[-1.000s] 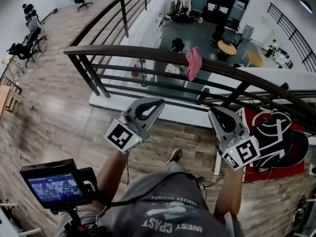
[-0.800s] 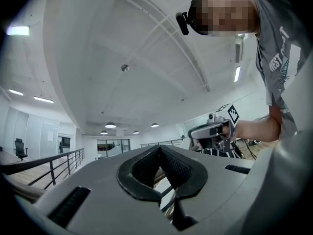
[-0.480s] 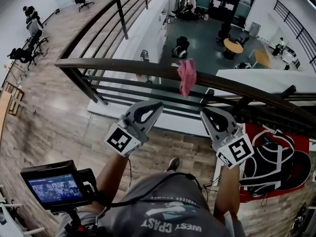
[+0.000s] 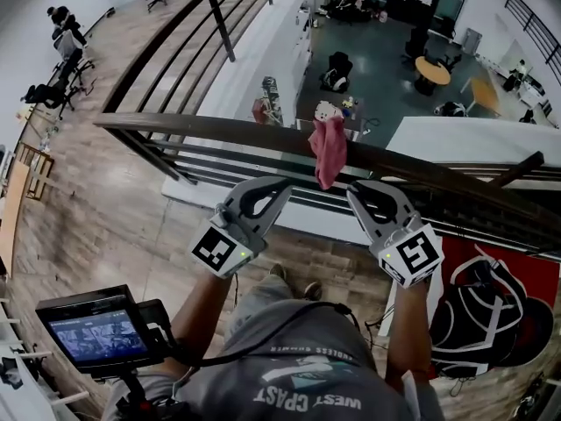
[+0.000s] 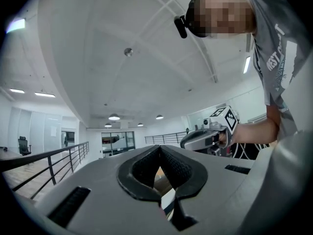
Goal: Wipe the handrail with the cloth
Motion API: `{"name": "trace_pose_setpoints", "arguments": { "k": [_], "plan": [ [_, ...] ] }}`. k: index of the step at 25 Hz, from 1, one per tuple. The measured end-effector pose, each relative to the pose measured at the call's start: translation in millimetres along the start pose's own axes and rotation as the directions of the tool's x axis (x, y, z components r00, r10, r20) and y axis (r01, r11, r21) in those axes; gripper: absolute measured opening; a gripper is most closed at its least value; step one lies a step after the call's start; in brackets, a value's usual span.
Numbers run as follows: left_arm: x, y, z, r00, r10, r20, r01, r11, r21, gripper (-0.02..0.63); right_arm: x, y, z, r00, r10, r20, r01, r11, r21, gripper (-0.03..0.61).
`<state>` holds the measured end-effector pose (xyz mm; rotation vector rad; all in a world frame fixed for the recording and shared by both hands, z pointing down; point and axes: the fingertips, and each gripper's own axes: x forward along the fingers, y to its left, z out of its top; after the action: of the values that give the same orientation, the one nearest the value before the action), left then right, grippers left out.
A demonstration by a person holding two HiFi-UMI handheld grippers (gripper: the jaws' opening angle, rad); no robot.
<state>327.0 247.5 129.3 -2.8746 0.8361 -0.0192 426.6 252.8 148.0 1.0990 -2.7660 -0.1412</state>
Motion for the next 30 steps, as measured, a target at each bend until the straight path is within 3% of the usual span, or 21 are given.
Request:
{"name": "trace_pose_setpoints", "arguments": {
  "k": [6,14,19,24,26,30],
  "plan": [
    [37,65,-31,1.000,-0.007,-0.009,0.006,1.000,-0.028,0.003,63,-44,-28,0.997,-0.001,-0.074,0.002,1.000,0.006,0.008],
    [84,136,-53,0.994,-0.106,0.004,0.106,0.991,-0.077,0.008,142,-93,-63,0.968,-0.043,-0.248,0.043,0.999,-0.003,0.063],
    [101,166,-77,0.984,-0.178,0.003,0.177,0.980,-0.093,0.008,194,-117,-111,0.922,-0.099,-0.374,0.086,0.995,-0.050,0.063],
    [107,182,-92,0.979,-0.202,-0.010,0.200,0.974,-0.103,0.007,224,-137,-172,0.814,-0.129,-0.566,0.067,0.989,-0.128,0.090],
    [110,187,-95,0.980,-0.197,-0.017,0.194,0.975,-0.111,0.008,228,-136,-189,0.783,-0.117,-0.611,0.049,0.991,-0.126,0.097],
    [116,188,-95,0.980,-0.195,-0.026,0.190,0.974,-0.119,0.008,226,-135,-193,0.790,-0.099,-0.605,0.048,0.994,-0.100,0.092]
  ]
}}
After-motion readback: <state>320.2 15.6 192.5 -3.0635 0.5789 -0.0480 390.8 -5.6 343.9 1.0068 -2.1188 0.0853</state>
